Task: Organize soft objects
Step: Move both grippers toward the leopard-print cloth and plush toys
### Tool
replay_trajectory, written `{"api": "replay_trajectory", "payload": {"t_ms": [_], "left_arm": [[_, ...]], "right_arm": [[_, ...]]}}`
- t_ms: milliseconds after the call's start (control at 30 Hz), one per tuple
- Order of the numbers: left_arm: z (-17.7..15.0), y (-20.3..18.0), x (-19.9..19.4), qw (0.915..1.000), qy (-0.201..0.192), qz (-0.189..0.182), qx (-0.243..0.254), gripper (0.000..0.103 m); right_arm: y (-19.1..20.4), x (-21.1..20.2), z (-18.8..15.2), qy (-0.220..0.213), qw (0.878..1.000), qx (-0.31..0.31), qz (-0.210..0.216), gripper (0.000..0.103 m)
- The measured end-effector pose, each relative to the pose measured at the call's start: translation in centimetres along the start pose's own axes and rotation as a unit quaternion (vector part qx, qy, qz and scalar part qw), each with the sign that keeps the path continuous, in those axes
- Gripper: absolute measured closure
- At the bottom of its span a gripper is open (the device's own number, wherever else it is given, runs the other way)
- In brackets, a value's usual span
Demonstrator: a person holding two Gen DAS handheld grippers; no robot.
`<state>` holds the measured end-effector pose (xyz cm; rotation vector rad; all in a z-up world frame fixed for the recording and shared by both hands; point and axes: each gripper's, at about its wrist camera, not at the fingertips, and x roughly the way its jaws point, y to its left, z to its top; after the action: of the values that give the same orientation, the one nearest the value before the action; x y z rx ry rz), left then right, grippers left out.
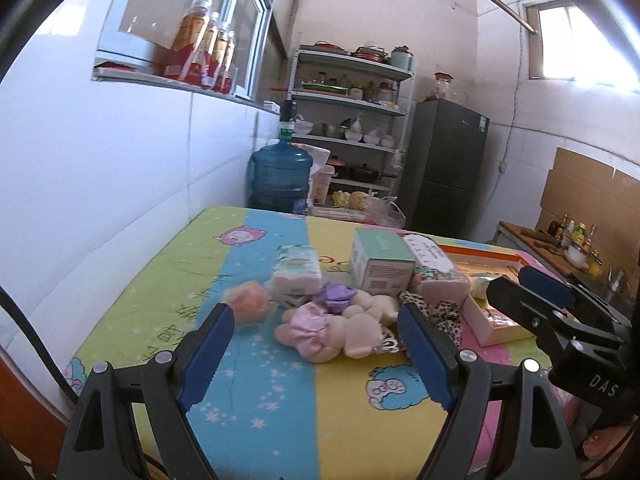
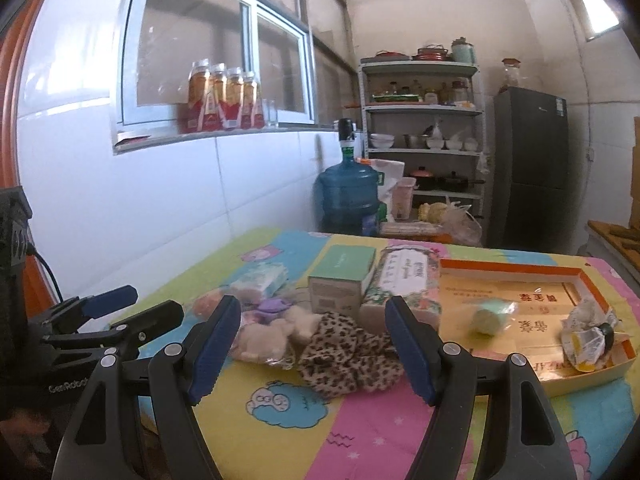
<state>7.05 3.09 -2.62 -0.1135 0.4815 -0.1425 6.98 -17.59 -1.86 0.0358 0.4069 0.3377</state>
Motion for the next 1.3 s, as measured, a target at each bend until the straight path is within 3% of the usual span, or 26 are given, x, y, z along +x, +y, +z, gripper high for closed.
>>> {"api": "replay_trajectory", "payload": {"t_ms": [667, 1300], "left_arm": [[-1.6, 4.7, 0.5, 0.9987, 0.004, 0.026, -0.043, 0.020], [-2.0, 5.4, 2.8, 0.9984, 0.020, 0.027, -0.046, 0.020]], "right_arm": [[1.6, 2.8, -2.6, 0.050, 0.999, -0.008, 0.019, 0.027], [-1.4, 6.2, -2.2, 0.059, 0.998, 0.016, -0.006, 0.027]]}}
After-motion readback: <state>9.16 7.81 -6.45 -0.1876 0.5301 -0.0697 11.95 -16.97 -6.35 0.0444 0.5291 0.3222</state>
